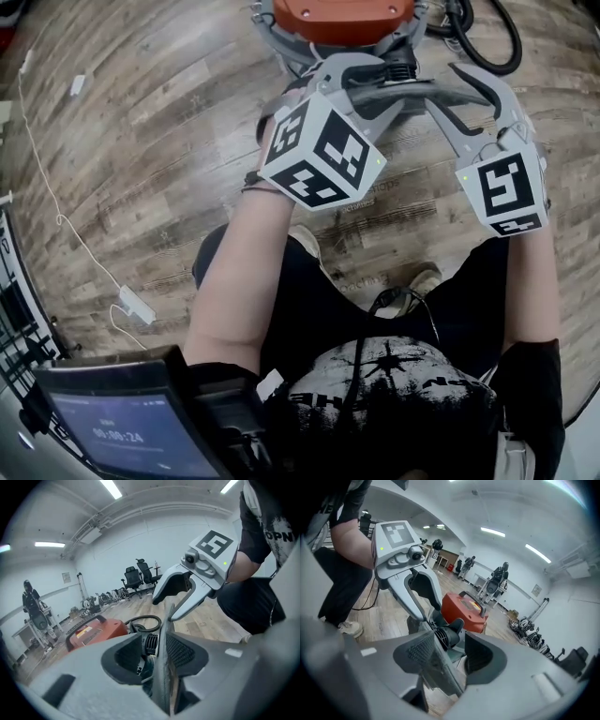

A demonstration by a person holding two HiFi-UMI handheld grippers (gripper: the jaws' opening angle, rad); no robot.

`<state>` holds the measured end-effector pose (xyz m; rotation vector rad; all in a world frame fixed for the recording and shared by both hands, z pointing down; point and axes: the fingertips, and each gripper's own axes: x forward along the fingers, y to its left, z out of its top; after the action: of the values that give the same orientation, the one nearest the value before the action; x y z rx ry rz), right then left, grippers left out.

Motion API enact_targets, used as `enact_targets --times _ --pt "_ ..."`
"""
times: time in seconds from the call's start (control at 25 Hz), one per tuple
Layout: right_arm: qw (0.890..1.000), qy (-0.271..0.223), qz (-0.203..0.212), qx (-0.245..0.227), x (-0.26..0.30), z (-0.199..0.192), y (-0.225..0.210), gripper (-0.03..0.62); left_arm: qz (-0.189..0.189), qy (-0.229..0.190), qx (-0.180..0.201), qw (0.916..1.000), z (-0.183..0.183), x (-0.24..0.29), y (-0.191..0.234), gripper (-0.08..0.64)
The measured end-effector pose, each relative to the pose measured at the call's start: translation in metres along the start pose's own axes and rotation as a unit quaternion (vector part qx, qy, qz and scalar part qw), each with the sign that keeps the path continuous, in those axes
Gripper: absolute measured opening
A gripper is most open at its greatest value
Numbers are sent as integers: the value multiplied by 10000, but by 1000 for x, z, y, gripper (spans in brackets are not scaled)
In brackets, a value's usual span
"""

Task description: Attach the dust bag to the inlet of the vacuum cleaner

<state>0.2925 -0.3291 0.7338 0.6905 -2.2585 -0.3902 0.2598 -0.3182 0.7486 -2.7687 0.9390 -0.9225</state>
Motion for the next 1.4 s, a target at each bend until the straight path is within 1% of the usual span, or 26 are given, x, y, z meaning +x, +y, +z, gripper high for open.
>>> enact_targets --times 0.12,0.2,0.28,0.36,0.48,0.6,0.76,0.8,0.84,0.88,0.92,1.0,1.12,1.2,1.32,1.4 --pt "9993 -339 -73 100 -1 16 -3 121 260 -290 86 9992 9 -14 6 74" --pt "9990 -435 -73 41 1 23 -3 58 352 -491 -1 9982 13 -22 7 17" --pt "9986 -518 -100 43 3 29 -3 6 388 -658 -139 9970 16 -26 7 2" --pt "9977 -644 -117 148 4 36 -2 6 403 -732 -264 9961 14 -27 9 2" --pt "9966 -794 12 213 5 49 2 5 466 -904 -496 9936 14 -32 21 2" --pt "9961 -833 161 252 3 60 2 5 660 -1121 -675 9892 22 -44 37 2" --pt "9948 -865 389 378 -13 78 -2 5 838 -1173 -1018 9843 33 -61 42 2" --pt "9945 -892 433 337 -21 85 -5 5 856 -1154 -1099 9835 37 -69 41 2" --pt "9943 -936 471 200 -29 95 -8 5 878 -1115 -1194 9827 42 -80 41 2" --pt "9938 -986 514 25 -37 105 -11 5 911 -1077 -1317 9812 47 -92 42 2" --pt "9931 -1024 574 -50 -43 116 -15 5 945 -1065 -1466 9789 53 -105 46 2" --pt "9913 -1041 791 114 -58 136 -19 5 1017 -1069 -1740 9736 72 -132 51 2" --pt "9869 -1038 1153 433 -88 174 -20 5 1125 -954 -2034 9679 103 -179 54 2" --pt "9830 -1088 1346 610 -110 208 -23 5 1173 -809 -2139 9664 126 -212 59 2" --pt "9781 -1161 1652 502 -143 269 -32 5 1278 -670 -2328 9618 167 -264 73 2" --pt "9754 -1211 1761 539 -163 312 -44 5 1326 -693 -2475 9573 197 -302 84 2"
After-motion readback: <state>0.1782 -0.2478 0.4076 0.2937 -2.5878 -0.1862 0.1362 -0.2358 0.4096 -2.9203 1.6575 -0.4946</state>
